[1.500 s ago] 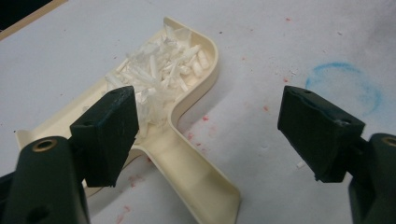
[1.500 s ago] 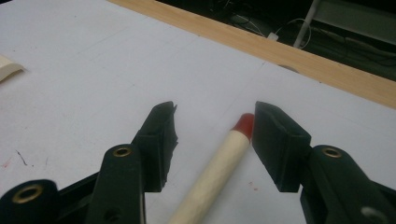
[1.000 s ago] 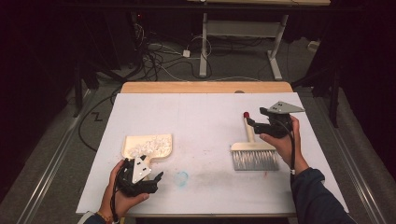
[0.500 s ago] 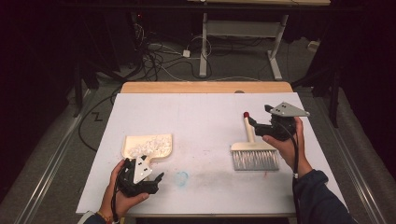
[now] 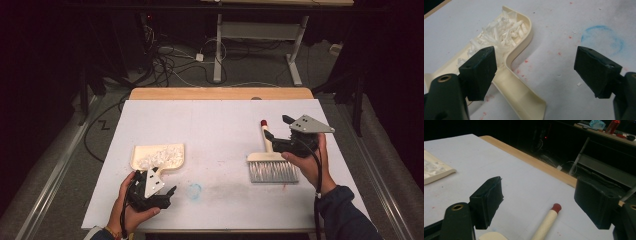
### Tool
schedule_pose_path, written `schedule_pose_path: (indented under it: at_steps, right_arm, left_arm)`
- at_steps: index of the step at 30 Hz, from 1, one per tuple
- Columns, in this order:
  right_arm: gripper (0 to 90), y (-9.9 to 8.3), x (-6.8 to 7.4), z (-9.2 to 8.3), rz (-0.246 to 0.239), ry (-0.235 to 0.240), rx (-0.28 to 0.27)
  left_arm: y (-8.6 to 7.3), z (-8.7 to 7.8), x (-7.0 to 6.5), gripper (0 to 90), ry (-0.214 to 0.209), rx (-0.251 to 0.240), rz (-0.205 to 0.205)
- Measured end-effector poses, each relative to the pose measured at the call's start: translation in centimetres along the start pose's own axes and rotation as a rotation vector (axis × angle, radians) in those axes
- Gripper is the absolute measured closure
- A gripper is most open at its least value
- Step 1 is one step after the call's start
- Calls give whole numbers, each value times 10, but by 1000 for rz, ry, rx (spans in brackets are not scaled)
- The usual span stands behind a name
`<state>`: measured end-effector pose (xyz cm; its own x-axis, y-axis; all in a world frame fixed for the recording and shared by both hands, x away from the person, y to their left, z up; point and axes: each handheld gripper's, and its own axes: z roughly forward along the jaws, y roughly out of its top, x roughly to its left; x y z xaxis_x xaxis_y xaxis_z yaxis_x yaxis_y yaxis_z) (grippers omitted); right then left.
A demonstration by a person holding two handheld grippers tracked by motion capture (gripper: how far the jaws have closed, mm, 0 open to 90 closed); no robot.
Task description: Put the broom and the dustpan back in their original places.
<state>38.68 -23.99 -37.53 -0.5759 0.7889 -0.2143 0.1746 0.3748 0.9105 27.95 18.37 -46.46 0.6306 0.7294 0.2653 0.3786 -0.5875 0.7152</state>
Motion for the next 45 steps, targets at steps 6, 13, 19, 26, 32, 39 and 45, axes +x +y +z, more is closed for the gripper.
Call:
schedule_pose_path:
  at_steps: [6,13,19,26,32,39,45]
  right_arm:
    - [227,2,6,-12,-19,6,-17]
    - [224,-3,7,-23,-32,9,-25]
    - [223,-8,13,-32,-44,28,-40]
    - [222,-16,23,-44,-58,49,-61]
    - [220,-25,30,-55,-64,53,-72]
    - [219,-36,33,-64,-81,43,-67]
    - [218,-48,32,-73,-102,5,-61]
  left_arm:
    - [0,-1,0,172,2,-4,5]
    - [0,-1,-1,172,-2,0,1]
    - [1,-1,-2,172,0,0,1]
    - [1,-1,-3,172,-1,-3,4]
    - [2,-2,-4,172,-5,-12,7]
    - [3,-1,-4,172,-8,-11,12]
    - [3,0,-5,172,-7,-5,18]
